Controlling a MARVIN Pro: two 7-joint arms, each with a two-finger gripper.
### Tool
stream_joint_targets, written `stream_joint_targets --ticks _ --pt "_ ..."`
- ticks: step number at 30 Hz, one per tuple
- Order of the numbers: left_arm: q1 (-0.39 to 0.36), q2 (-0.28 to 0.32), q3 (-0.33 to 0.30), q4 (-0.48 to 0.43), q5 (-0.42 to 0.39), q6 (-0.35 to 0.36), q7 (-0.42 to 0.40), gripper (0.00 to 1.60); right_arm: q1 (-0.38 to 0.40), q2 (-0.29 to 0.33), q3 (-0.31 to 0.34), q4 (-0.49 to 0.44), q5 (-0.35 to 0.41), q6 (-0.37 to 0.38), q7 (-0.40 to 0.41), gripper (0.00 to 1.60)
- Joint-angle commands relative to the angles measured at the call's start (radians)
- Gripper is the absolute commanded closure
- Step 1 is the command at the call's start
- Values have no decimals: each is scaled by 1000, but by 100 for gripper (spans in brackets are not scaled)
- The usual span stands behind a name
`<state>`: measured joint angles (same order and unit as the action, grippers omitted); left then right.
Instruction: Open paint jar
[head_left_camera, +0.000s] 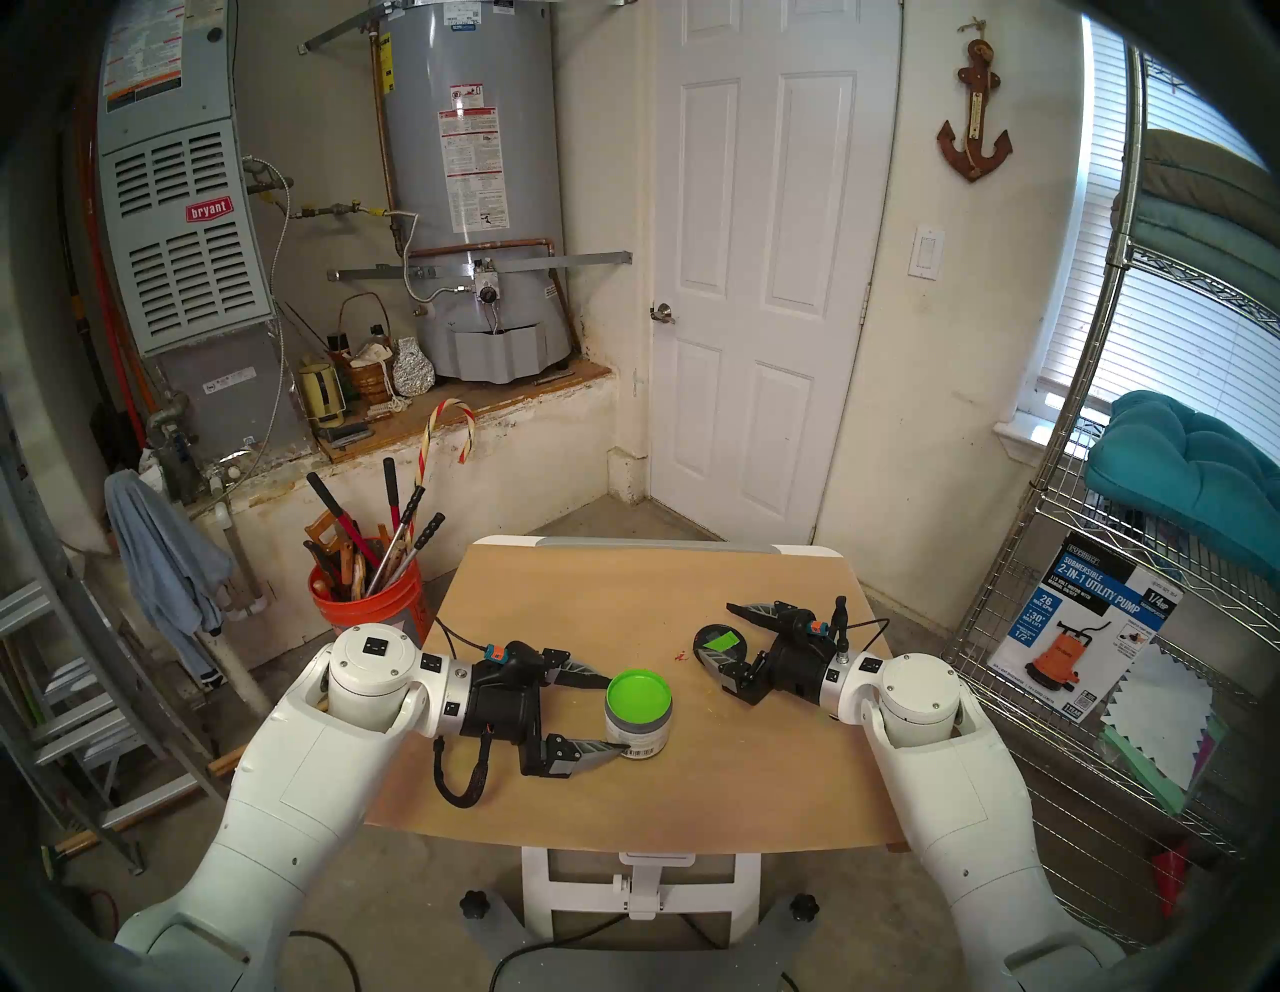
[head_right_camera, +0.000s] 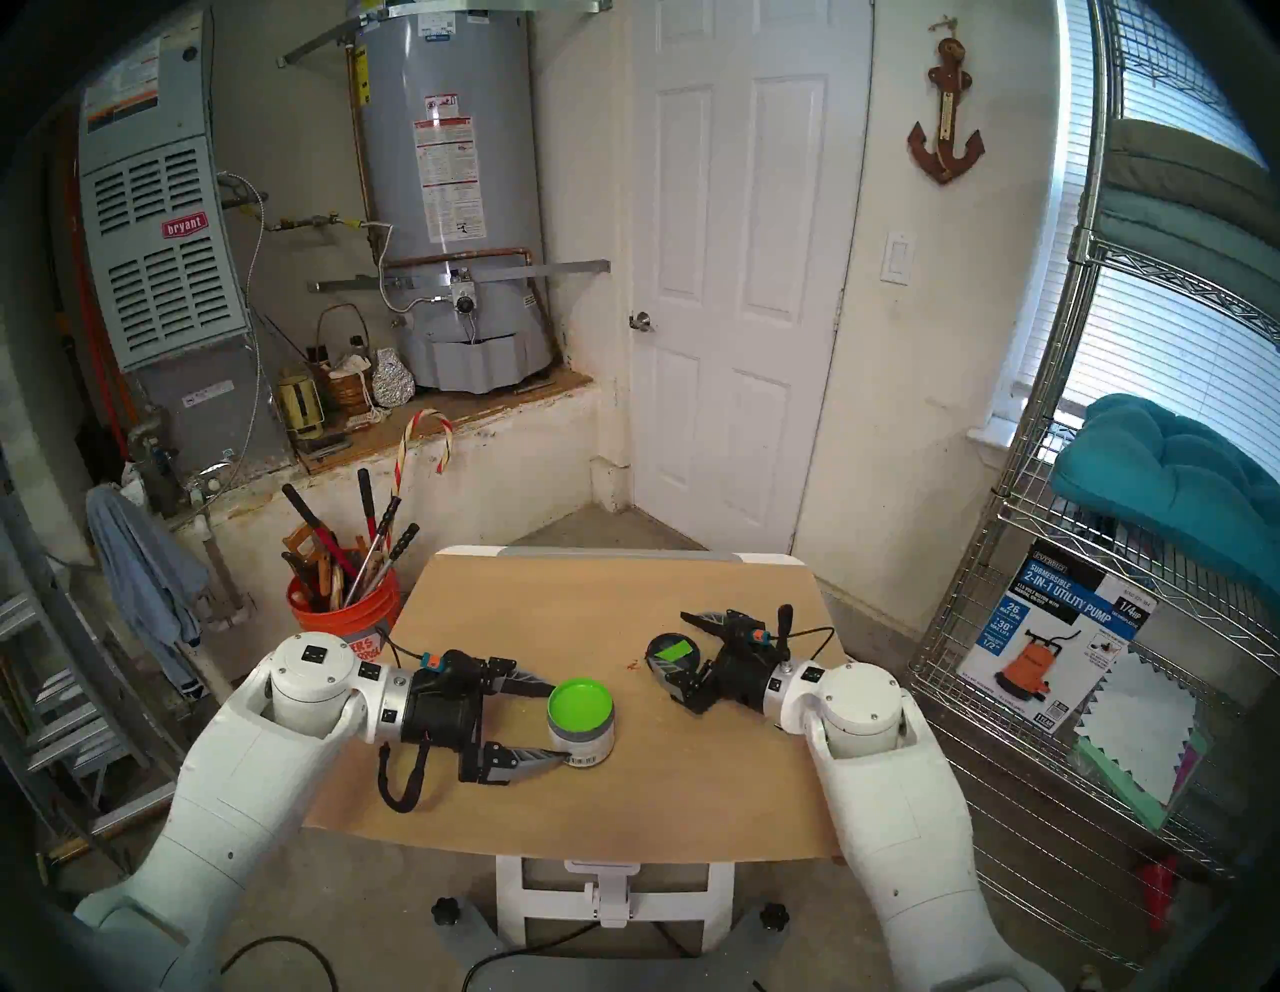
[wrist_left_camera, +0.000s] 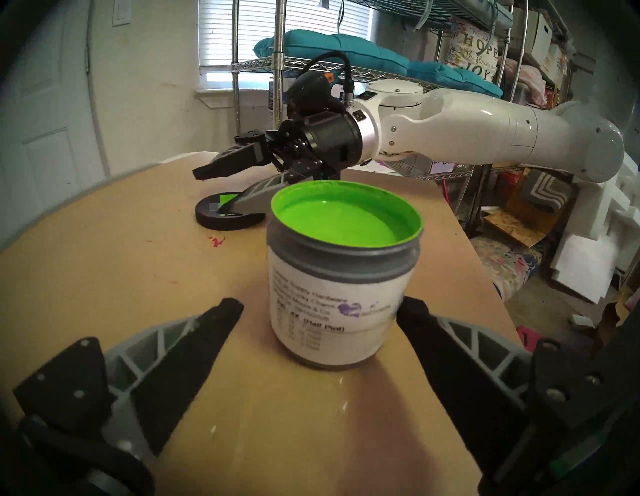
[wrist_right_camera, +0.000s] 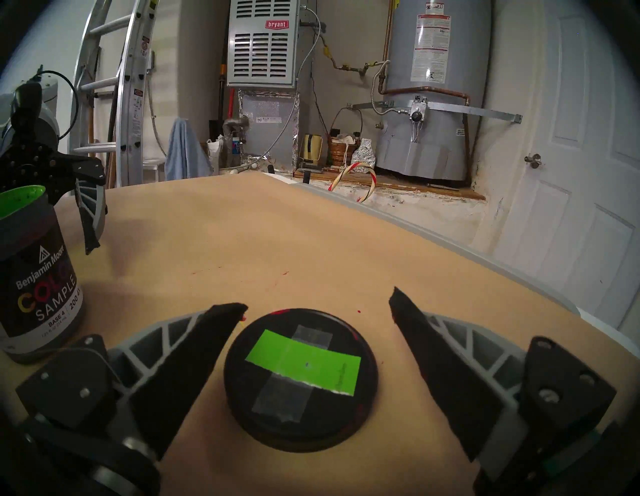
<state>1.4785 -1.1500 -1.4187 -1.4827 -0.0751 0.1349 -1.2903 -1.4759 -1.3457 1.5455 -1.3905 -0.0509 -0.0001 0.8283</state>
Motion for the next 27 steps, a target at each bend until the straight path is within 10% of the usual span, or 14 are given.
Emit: stream_joint_targets --ticks 1,27 --pt "-1 13 -17 -21 -16 12 -15 0 14 -8 -4 -17 4 -9 2 0" --pt "216 97 -235 -223 -59 50 -15 0 -12 -42 47 -85 45 5 -34 0"
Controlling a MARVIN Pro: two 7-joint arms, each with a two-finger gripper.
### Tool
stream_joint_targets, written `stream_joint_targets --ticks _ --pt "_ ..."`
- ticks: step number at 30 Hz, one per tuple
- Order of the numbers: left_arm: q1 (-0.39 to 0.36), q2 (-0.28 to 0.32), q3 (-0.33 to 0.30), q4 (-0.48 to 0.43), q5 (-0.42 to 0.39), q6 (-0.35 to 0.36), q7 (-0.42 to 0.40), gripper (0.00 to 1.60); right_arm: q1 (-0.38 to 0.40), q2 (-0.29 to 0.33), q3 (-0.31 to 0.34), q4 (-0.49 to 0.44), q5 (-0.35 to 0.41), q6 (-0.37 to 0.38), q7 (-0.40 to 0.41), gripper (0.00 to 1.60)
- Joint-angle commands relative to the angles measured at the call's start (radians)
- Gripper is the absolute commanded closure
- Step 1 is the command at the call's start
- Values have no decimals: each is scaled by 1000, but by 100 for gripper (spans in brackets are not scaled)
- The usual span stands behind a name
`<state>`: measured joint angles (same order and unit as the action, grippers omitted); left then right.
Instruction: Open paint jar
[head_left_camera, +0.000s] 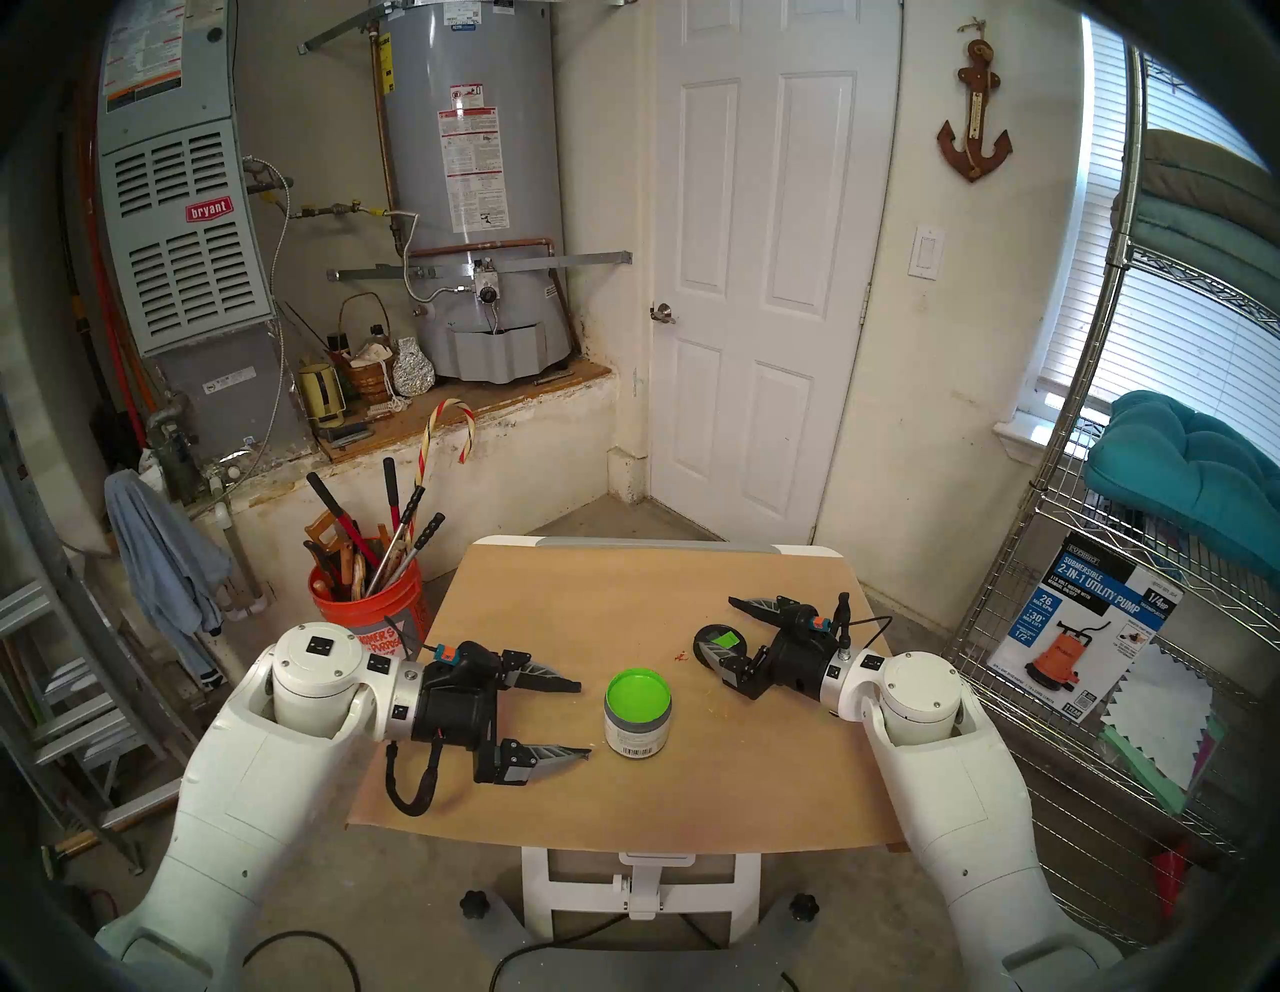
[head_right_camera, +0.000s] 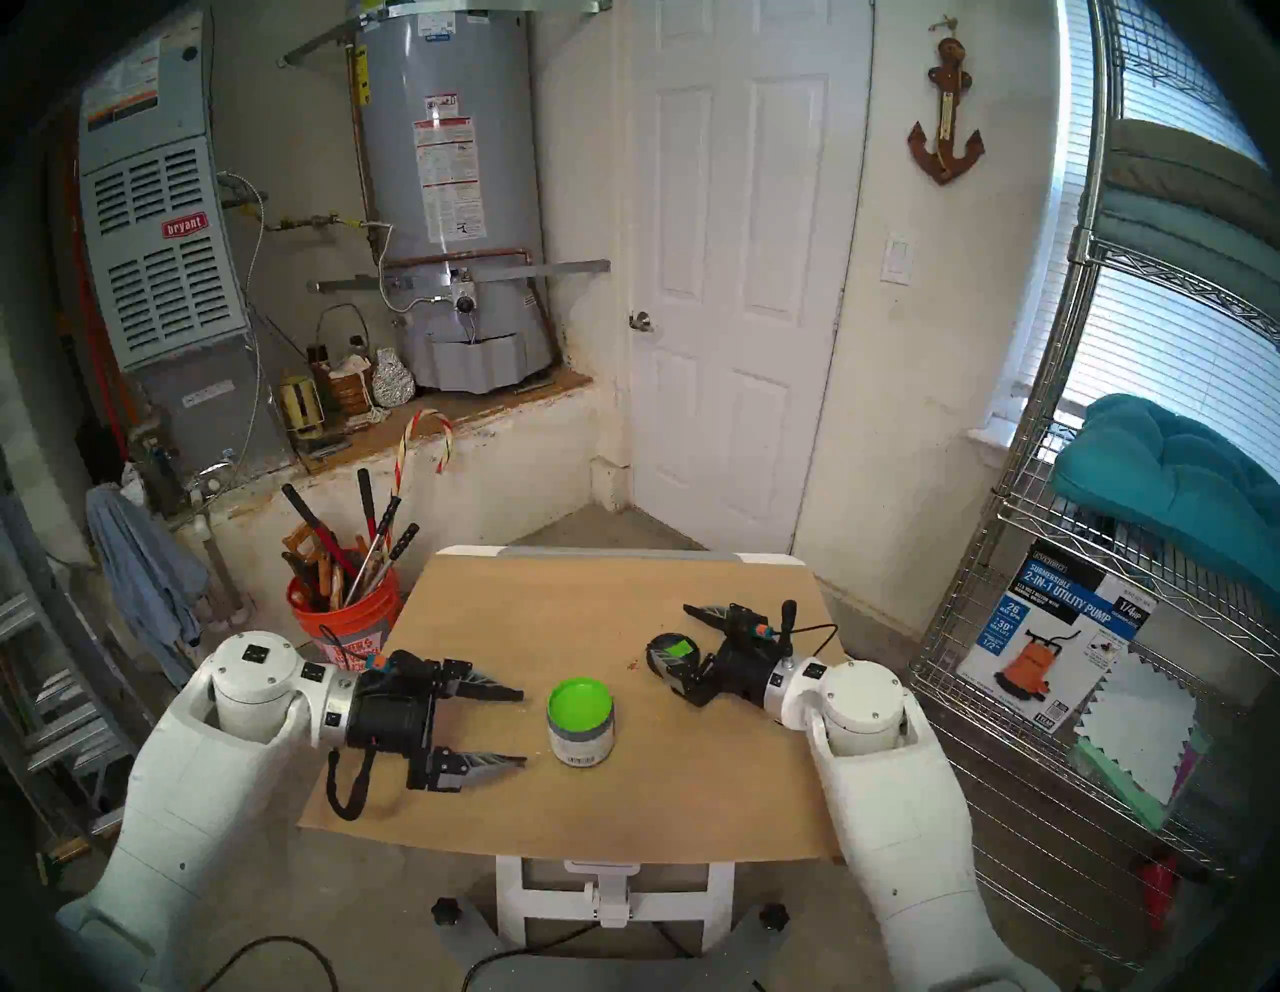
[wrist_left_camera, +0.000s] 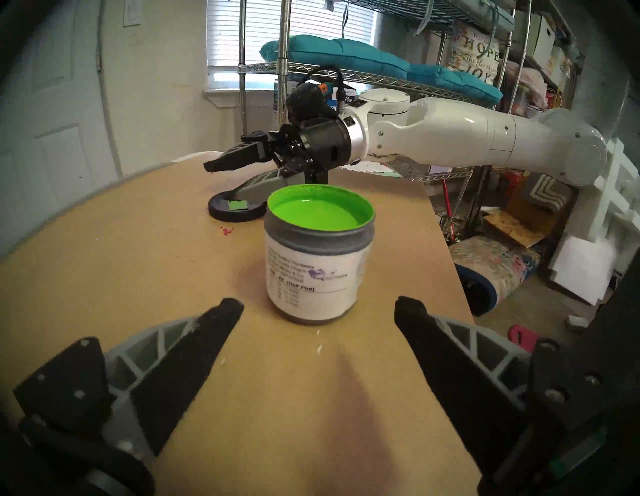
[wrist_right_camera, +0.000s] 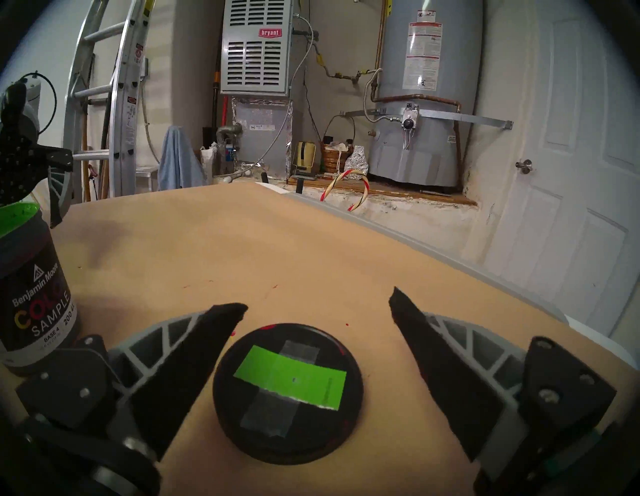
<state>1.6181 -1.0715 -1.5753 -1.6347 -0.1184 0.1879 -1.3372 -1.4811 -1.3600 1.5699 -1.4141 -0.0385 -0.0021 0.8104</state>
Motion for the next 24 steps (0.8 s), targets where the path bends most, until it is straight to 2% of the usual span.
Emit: stream_joint_targets --ticks 1,5,6,7,8,10,13,18,22,24 --pt "84 18 -89 -78 -15 -3 39 0 -12 -33 28 -72 34 -3 -26 0" --pt "81 -15 -124 -93 43 2 143 0 -11 -94 65 -93 10 -11 -130 0" --pt "61 -47 -138 -74 22 -3 160 0 1 -118 79 -82 9 3 -146 0" --pt "51 -53 -135 -75 19 1 183 0 7 -129 81 -83 -2 -8 -169 0" --pt "33 -51 -125 -84 48 -5 189 0 16 -135 84 -80 -8 -13 -174 0" --pt "9 -86 -120 -94 28 -8 233 0 19 -158 91 -90 13 -4 -215 0" --pt "-22 -119 -126 -101 31 -5 264 0 18 -168 87 -106 19 -8 -244 0" --pt "-91 -173 -127 -119 55 -12 385 0 10 -199 99 -160 17 -14 -319 0" --pt "-109 -207 -121 -124 73 -16 438 0 -2 -208 110 -183 11 -15 -355 0" --pt "-119 -255 -128 -124 81 -17 502 0 -17 -222 131 -217 18 -15 -394 0"
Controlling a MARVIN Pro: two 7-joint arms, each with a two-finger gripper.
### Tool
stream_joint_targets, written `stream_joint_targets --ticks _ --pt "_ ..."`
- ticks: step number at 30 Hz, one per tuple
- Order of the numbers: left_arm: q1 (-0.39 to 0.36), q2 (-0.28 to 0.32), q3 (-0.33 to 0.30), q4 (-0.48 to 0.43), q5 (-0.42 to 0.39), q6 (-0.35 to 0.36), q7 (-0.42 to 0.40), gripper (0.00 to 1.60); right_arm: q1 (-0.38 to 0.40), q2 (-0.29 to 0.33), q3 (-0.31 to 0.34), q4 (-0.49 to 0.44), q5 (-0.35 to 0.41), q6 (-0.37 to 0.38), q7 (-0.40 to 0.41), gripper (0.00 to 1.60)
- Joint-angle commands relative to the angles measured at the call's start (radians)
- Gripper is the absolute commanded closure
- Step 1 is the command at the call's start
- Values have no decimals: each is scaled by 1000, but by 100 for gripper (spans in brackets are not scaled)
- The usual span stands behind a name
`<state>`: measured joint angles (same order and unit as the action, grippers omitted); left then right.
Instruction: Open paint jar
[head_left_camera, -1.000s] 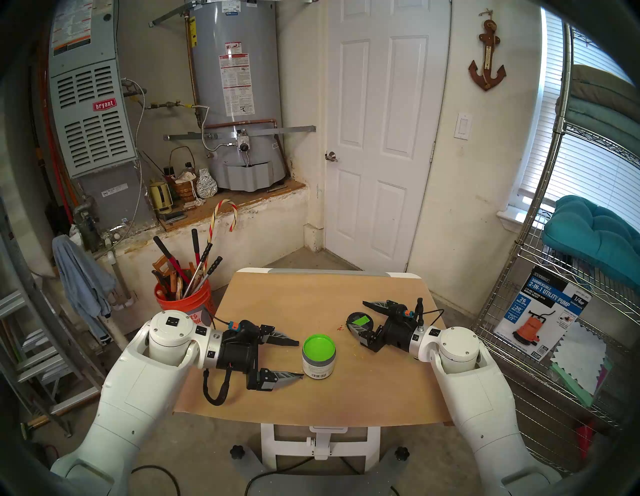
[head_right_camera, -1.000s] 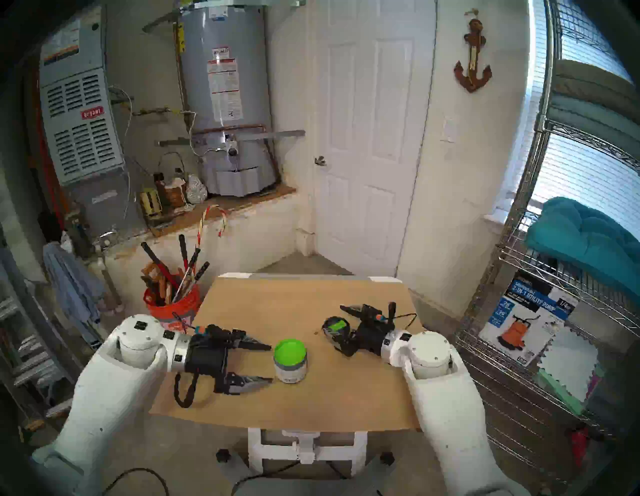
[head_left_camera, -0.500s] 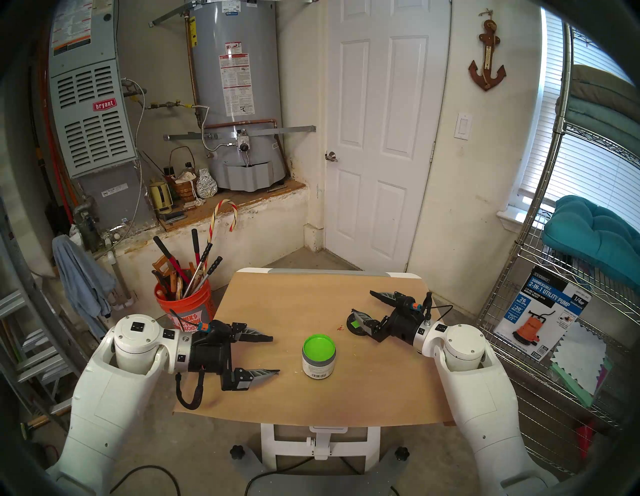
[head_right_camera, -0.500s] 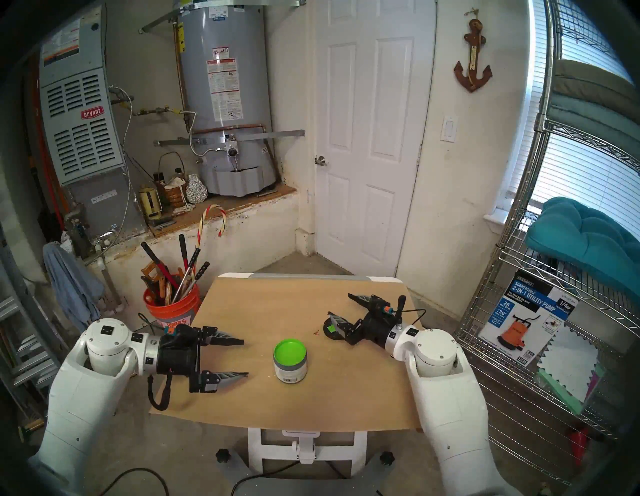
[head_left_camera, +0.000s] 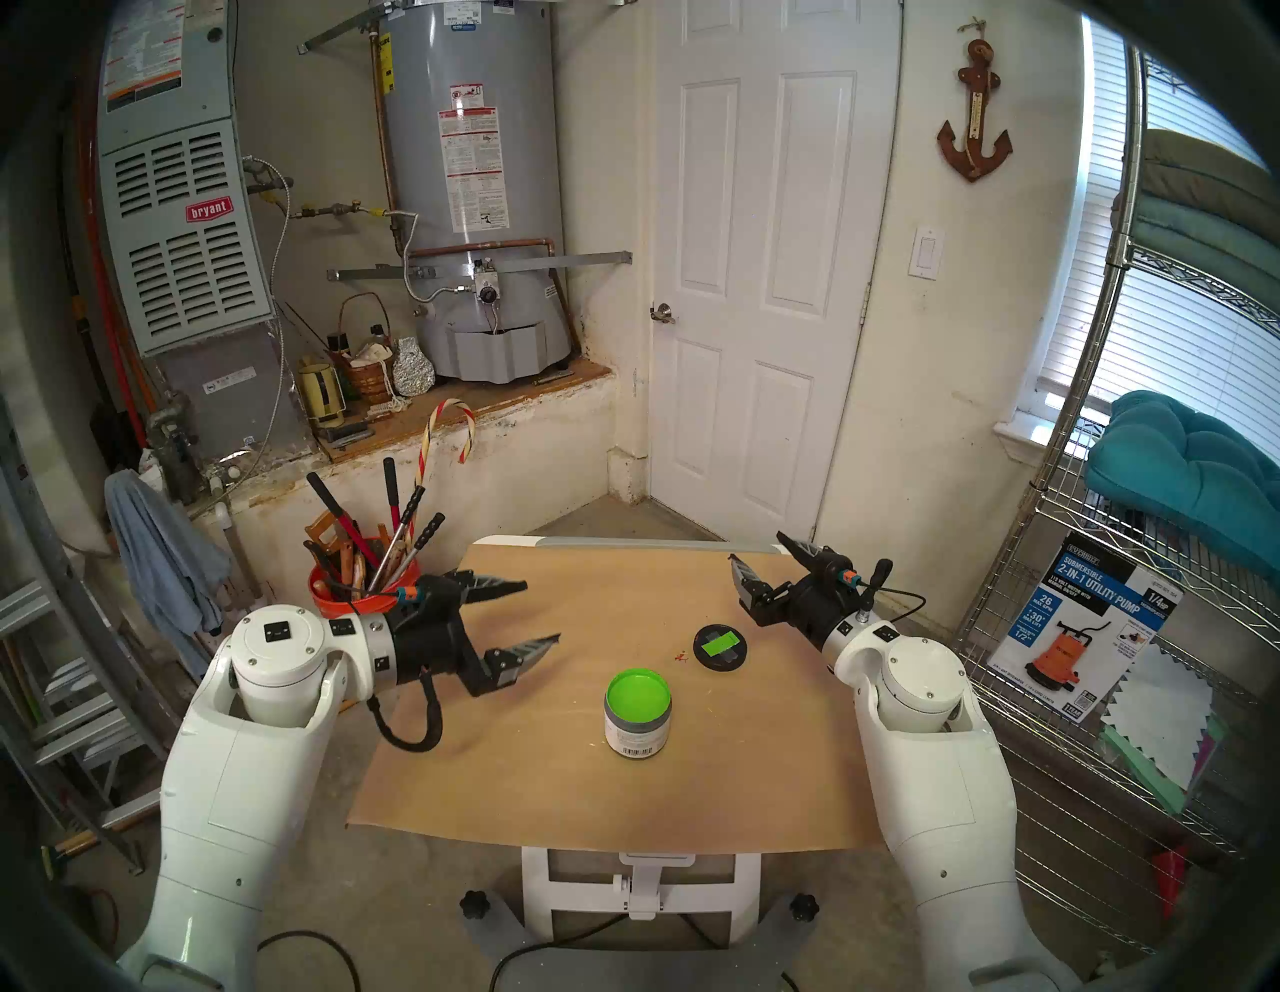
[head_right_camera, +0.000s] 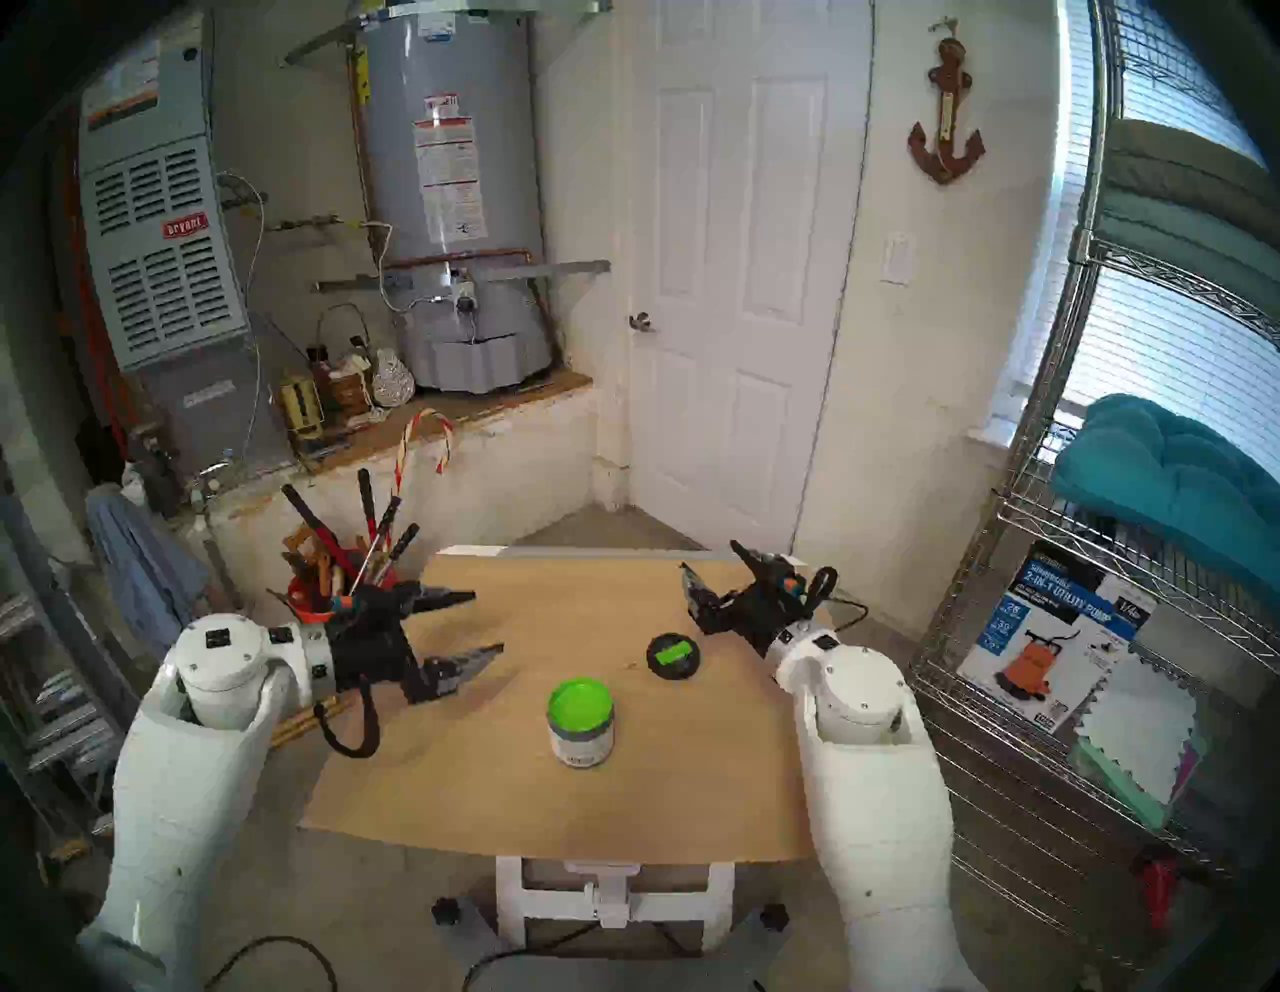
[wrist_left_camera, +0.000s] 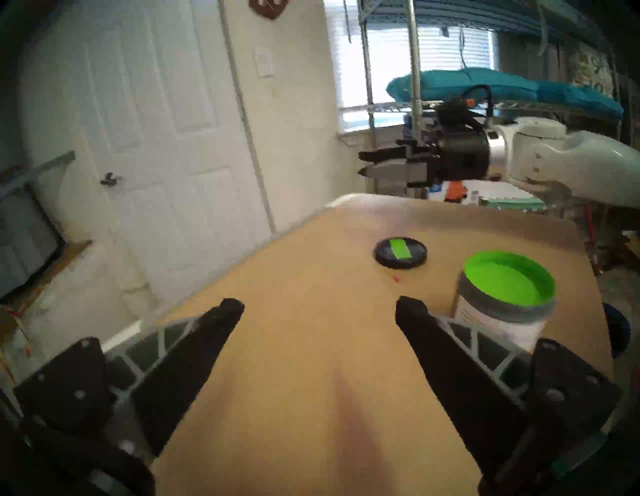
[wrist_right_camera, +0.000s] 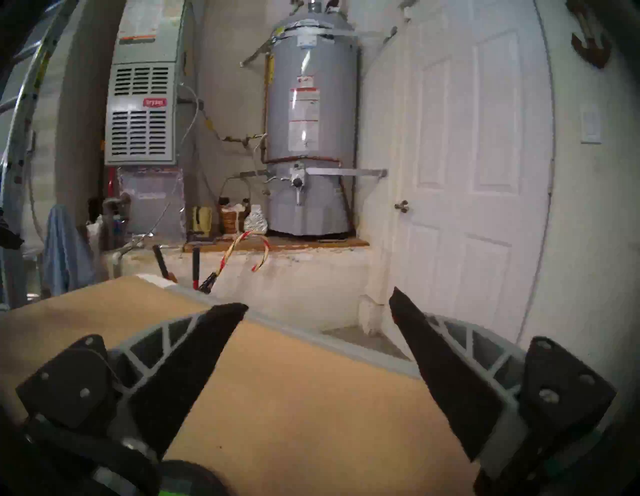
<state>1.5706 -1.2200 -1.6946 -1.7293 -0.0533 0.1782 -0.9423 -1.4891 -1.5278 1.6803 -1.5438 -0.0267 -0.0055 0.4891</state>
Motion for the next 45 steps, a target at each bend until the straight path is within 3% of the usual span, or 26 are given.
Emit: stream_joint_targets --ticks 1,7,15,23,32,45 --pt "-74 -113 -8 -30 15 -5 119 0 -11 -60 27 -97 8 -12 -84 0" --pt "-74 -171 19 -38 32 -23 208 0 -27 -76 43 -152 23 3 -142 0" --pt "-85 -267 26 -62 80 -57 362 0 -82 -76 13 -254 50 17 -218 0" --pt "-53 -360 36 -85 166 -101 525 0 -163 -76 -30 -359 75 118 -331 0" --pt "-34 -380 83 -89 216 -136 700 0 -190 -80 -69 -425 84 219 -448 0" --pt "-31 -389 98 -84 237 -151 756 0 -190 -80 -82 -438 88 251 -487 0"
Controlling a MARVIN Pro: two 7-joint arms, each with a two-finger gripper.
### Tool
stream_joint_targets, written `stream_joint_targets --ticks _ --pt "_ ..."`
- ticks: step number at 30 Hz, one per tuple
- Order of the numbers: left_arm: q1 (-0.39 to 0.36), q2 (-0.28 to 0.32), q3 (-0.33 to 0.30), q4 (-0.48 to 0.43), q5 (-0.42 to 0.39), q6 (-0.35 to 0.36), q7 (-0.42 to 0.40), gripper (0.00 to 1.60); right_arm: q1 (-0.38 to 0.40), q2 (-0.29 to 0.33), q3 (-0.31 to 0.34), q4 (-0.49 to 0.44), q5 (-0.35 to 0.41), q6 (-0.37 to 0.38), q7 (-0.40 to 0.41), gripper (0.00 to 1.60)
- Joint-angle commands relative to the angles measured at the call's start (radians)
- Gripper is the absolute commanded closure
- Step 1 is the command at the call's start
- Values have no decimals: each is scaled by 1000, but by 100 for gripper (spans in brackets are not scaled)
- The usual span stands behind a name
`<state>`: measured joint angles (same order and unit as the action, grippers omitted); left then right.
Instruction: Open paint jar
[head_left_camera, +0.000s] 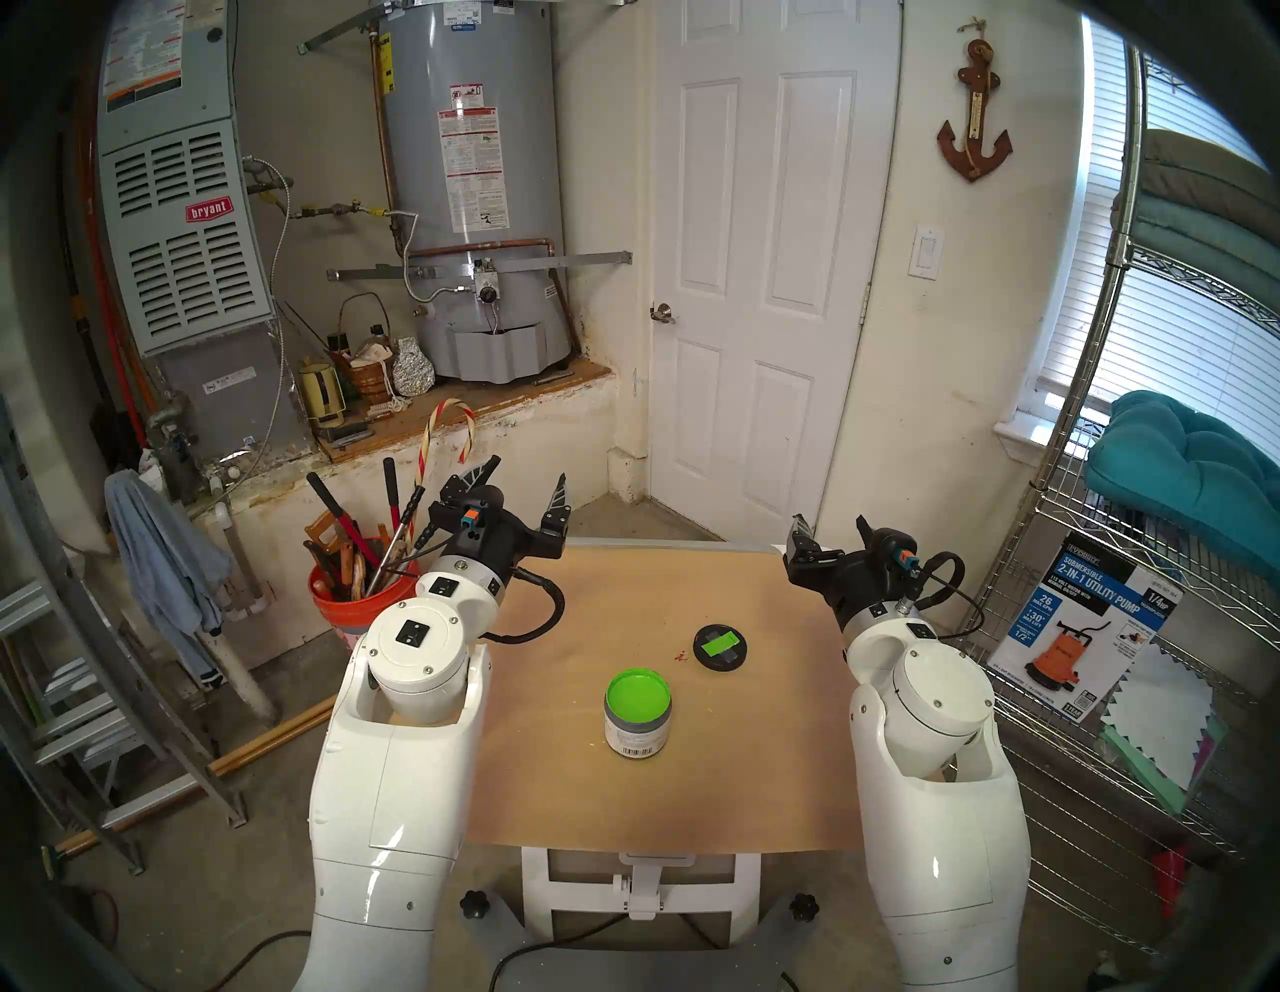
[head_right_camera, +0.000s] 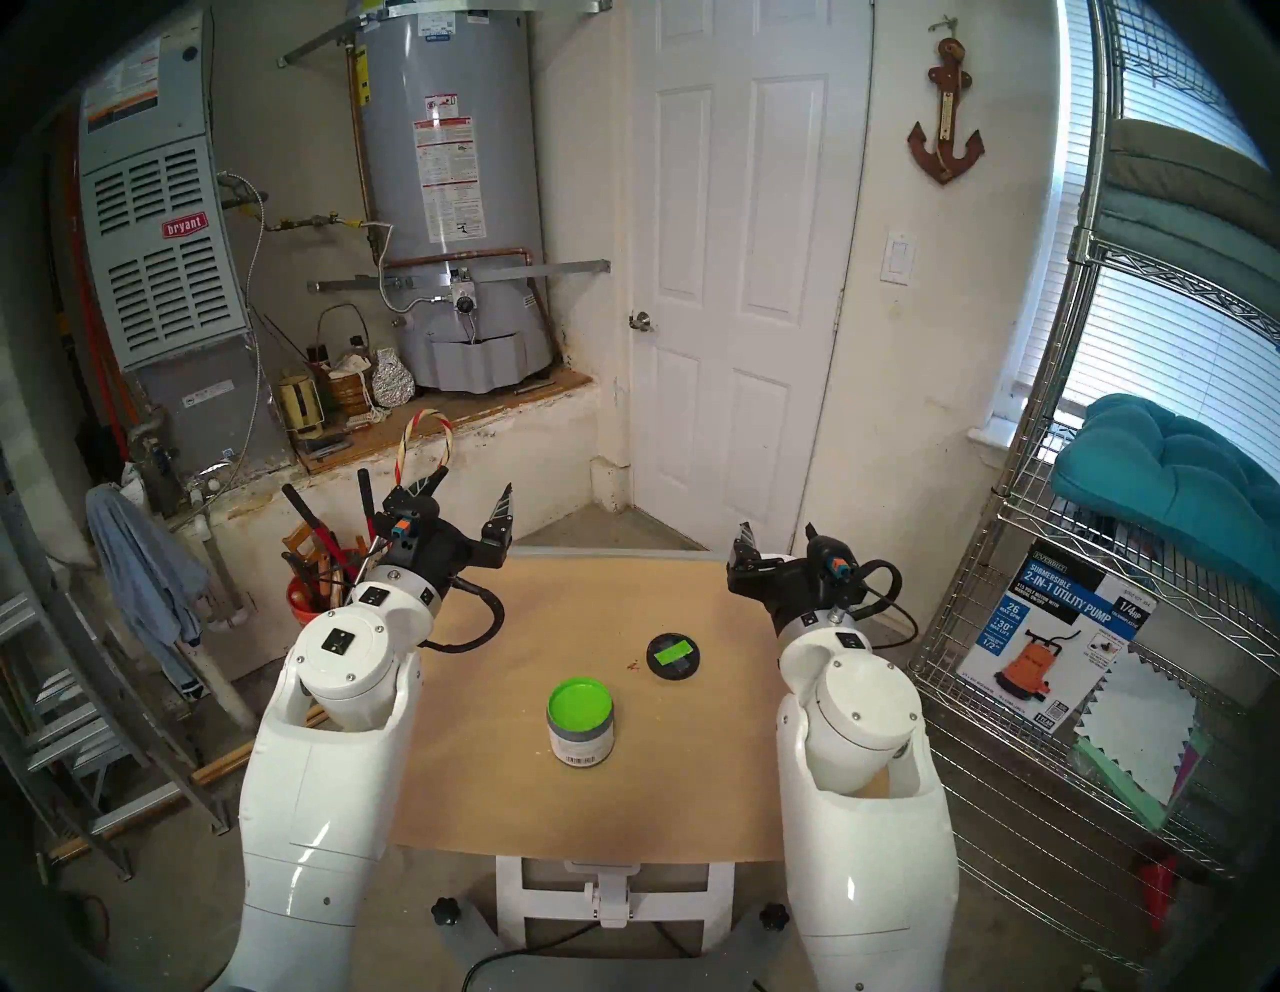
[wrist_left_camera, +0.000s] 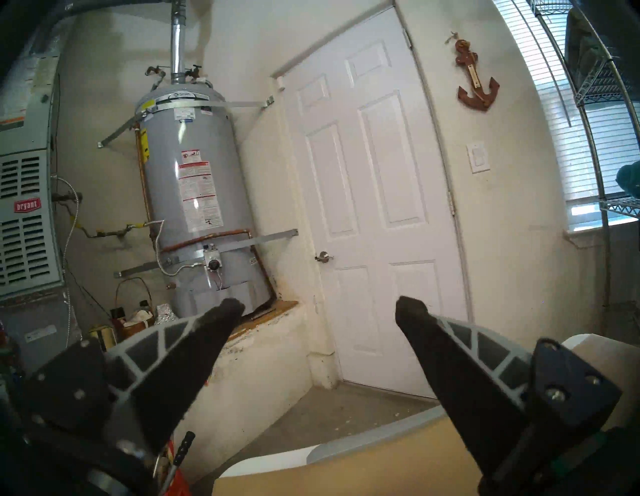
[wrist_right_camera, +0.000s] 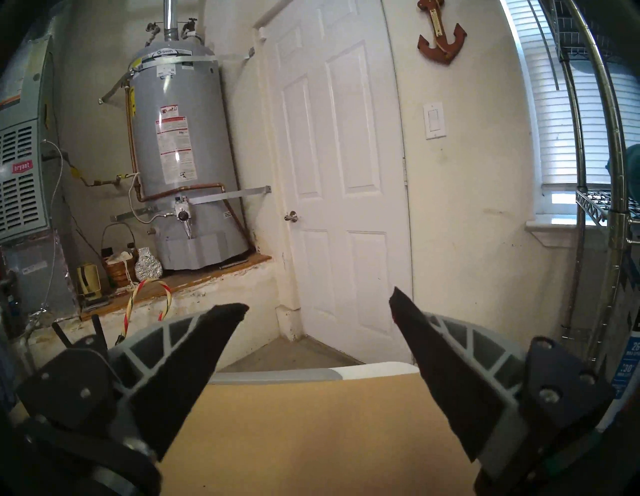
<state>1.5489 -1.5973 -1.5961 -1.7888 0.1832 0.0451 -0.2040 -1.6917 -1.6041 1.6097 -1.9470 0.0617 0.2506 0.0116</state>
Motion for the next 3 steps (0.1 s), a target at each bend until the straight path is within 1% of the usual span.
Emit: stream_joint_targets --ticks 1,3 --pt "-9 -12 0 -24 1 -18 18 0 12 -4 -11 -35 -1 -5 -10 0" --pt "-9 -12 0 -24 2 -19 20 0 13 -4 -12 -36 -1 -4 -12 0"
